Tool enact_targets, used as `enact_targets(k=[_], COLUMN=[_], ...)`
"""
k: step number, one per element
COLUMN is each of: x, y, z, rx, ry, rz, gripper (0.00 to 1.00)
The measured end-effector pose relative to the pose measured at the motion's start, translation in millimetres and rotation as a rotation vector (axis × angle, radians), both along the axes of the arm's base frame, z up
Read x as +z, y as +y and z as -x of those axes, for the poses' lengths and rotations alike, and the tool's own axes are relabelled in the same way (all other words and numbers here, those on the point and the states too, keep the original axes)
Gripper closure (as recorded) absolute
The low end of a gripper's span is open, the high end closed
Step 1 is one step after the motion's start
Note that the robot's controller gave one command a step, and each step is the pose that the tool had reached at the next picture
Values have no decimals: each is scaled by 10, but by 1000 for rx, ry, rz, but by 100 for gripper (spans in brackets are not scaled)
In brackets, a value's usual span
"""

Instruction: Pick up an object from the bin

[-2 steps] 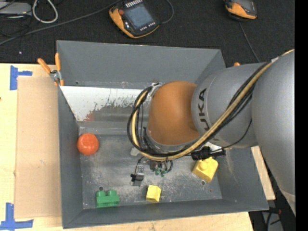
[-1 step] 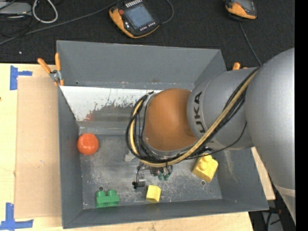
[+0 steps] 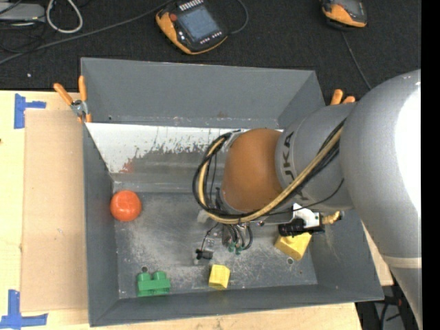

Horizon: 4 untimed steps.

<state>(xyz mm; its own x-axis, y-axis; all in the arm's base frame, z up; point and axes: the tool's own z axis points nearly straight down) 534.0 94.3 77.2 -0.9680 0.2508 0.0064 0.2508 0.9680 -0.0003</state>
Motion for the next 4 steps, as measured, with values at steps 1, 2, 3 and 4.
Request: enact_targets(k=[1, 2, 3, 4], x=[-34, -38, -43, -36], y=[387, 76, -188, -792], z=[102, 251, 313, 398], rx=[-7, -8, -167, -132], ry=[-10, -14, -22, -21], rz=[1, -7, -10, -9], gripper=[0, 0, 0, 0])
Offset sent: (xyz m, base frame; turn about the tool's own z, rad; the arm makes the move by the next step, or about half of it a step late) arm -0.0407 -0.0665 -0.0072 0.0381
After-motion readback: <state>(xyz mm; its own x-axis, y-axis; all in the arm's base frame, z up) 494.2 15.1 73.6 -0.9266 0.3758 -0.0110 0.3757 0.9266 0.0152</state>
